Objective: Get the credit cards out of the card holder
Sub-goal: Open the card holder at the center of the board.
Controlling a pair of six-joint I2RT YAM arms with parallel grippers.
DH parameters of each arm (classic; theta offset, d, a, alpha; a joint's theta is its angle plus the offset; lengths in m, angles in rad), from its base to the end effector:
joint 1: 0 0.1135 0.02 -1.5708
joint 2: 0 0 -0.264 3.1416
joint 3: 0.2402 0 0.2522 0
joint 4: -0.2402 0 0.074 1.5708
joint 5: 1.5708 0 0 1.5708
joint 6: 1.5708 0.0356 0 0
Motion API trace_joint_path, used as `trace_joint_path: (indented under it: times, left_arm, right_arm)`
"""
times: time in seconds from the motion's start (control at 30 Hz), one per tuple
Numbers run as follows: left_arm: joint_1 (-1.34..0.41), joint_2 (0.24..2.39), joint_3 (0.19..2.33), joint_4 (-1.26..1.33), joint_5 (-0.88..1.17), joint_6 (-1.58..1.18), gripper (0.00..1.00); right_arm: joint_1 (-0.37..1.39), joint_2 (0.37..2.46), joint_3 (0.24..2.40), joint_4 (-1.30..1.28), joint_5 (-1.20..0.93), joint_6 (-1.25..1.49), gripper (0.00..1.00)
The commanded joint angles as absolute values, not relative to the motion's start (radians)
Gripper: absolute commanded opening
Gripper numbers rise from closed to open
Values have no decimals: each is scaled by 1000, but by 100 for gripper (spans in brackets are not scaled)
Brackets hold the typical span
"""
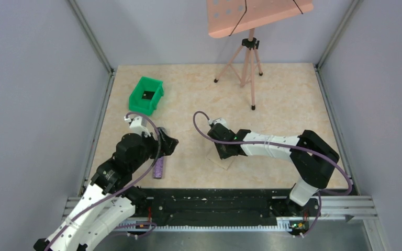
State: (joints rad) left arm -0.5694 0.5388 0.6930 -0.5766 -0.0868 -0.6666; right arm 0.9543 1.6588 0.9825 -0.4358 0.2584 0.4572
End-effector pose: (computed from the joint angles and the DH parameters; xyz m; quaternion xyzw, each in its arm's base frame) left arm 0.1079 -0.0654 0.3010 -0.0643 0.8367 -0.2847 0.4634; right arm 0.1923 0.2557 0.1727 -0.2092 0.9432 0.0507 0.2530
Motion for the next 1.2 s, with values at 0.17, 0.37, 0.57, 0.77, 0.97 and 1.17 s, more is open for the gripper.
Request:
trace_joint_path:
  times: [0.17,0.37,0.57,0.77,0.97,1.17]
  left_arm:
    - [-571,608,624,-458,-9,-704,80]
    - [-571,690,565,-359,73,-751,79]
    - [-574,777,488,-214,149,-819,77]
    - [-589,880,433,-43,193,-876,77]
    - [-644,996,441,75,190,-905,77]
    - [-713,1105,428,196,192,-935,76]
  right_arm:
    - [965,1678,981,-369,203,570,0]
    - [964,1642,934,-322,142,675,0]
    - [951,1577,867,-274,115,747,0]
    - [866,1427,682,-131,51,751,0]
    - [806,1298,595,-103,-39,744,0]
    - [724,1205,491,5,-182,807,0]
